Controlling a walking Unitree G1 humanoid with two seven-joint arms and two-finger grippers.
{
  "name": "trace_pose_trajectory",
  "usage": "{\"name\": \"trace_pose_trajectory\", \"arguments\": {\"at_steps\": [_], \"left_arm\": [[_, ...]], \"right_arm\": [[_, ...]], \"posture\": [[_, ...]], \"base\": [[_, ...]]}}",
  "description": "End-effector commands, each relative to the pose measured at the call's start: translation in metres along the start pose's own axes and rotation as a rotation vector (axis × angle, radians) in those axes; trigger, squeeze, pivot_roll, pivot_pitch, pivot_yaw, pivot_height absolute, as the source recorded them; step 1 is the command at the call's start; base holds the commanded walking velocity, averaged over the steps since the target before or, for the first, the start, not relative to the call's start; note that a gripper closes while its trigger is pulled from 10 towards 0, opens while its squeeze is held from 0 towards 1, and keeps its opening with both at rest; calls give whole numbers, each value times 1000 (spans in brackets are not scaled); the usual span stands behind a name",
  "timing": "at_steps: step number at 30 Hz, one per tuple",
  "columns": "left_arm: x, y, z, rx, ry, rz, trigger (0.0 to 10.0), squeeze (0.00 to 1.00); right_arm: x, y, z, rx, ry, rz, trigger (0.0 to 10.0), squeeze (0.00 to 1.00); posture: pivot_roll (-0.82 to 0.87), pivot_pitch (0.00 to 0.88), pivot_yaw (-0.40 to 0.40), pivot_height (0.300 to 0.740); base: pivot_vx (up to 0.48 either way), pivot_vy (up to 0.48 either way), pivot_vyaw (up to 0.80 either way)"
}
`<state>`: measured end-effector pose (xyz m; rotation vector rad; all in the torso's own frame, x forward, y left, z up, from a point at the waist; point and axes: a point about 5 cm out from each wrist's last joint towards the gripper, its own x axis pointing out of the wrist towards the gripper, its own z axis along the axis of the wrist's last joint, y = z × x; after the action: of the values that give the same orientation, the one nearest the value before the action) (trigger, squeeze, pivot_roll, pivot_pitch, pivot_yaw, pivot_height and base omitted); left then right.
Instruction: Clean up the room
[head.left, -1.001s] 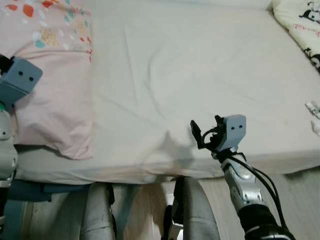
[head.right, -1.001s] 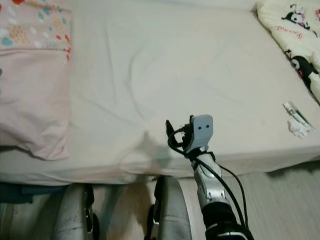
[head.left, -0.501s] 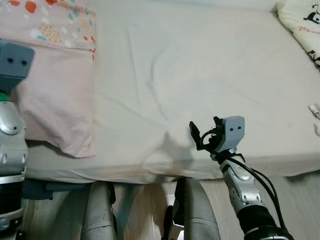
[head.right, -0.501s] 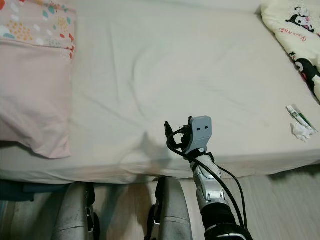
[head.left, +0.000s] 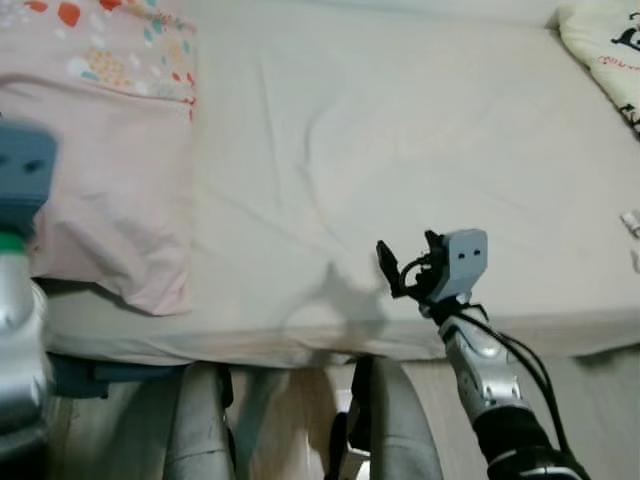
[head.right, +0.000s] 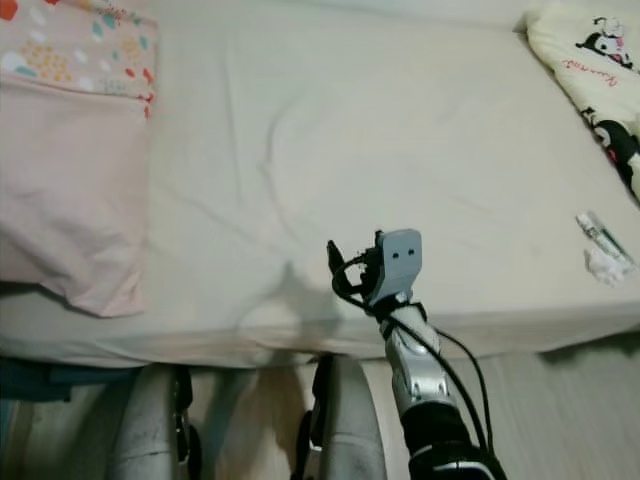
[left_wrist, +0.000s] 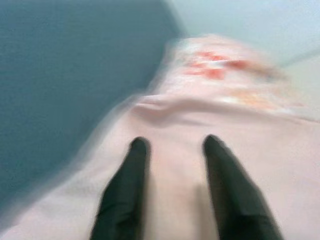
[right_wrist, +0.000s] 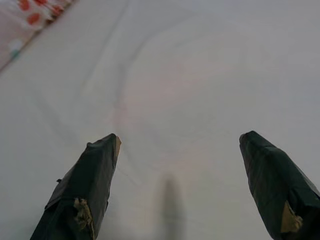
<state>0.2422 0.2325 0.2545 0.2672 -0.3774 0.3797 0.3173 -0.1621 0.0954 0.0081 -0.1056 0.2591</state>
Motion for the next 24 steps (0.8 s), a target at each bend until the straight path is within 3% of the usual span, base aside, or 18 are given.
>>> {"name": "trace_pose_trajectory", "arguments": {"at_steps": [1,2,3,4,6,7,9,10,11,13,16,17,18,22,24], "left_arm": [[-20,-55,20,-545,44,-419,10000,0],[-20,-55,20,-545,44,-419,10000,0],[-19,-72,31,-614,17,-521,10000,0],[-18,-86,34,-617,9,-596,10000,0],[-17,-95,35,-611,7,-636,10000,0],[-19,-112,17,-563,96,-690,10000,0],[-19,-112,17,-563,96,-690,10000,0],[-26,-134,-33,-480,325,-653,10000,0],[-26,-134,-33,-480,325,-653,10000,0],[-28,-138,-58,-498,448,-533,10000,0],[-29,-135,-65,-489,465,-483,10000,0],[-30,-135,-69,-418,453,-474,10000,0],[-31,-136,-73,-312,421,-509,10000,0],[-31,-136,-73,-280,408,-530,10000,0],[-37,-135,-78,-285,411,-616,10000,0]], "right_arm": [[-1,1,-2,29,13,-5,10000,0],[-1,1,-2,29,13,-5,10000,0],[1,2,4,54,-11,-19,10000,0],[3,2,12,75,-42,-29,10000,0],[5,2,16,89,-63,-35,10000,0],[7,4,24,105,-97,-40,10000,0],[7,4,24,105,-97,-40,10000,0],[7,1,37,113,-161,-78,10000,0],[7,1,37,113,-161,-78,10000,0],[5,-5,41,107,-185,-125,10000,0],[1,-11,40,119,-188,-165,10000,0],[-1,-12,39,124,-189,-173,10000,0],[-4,-9,38,123,-185,-164,10000,0],[-5,-7,38,121,-182,-158,10000,0],[-7,-3,40,123,-179,-143,10000,0]], "posture": [[169,166,-128,603],[169,166,-128,603],[169,166,-128,603],[155,151,-128,603],[155,151,-128,603],[119,126,-109,603],[119,126,-109,603],[88,108,-87,603],[88,108,-87,603],[71,93,-73,608],[71,81,-70,618],[65,68,-65,623],[59,57,-65,633],[59,57,-65,638],[41,45,-71,648]], "base": [[0,0,0],[0,0,0],[0,0,0],[0,0,0],[0,0,0],[0,0,0],[0,0,0],[0,0,0],[0,0,0],[0,0,0],[0,0,0],[0,0,0],[0,0,0],[0,0,0],[0,0,0]]}}
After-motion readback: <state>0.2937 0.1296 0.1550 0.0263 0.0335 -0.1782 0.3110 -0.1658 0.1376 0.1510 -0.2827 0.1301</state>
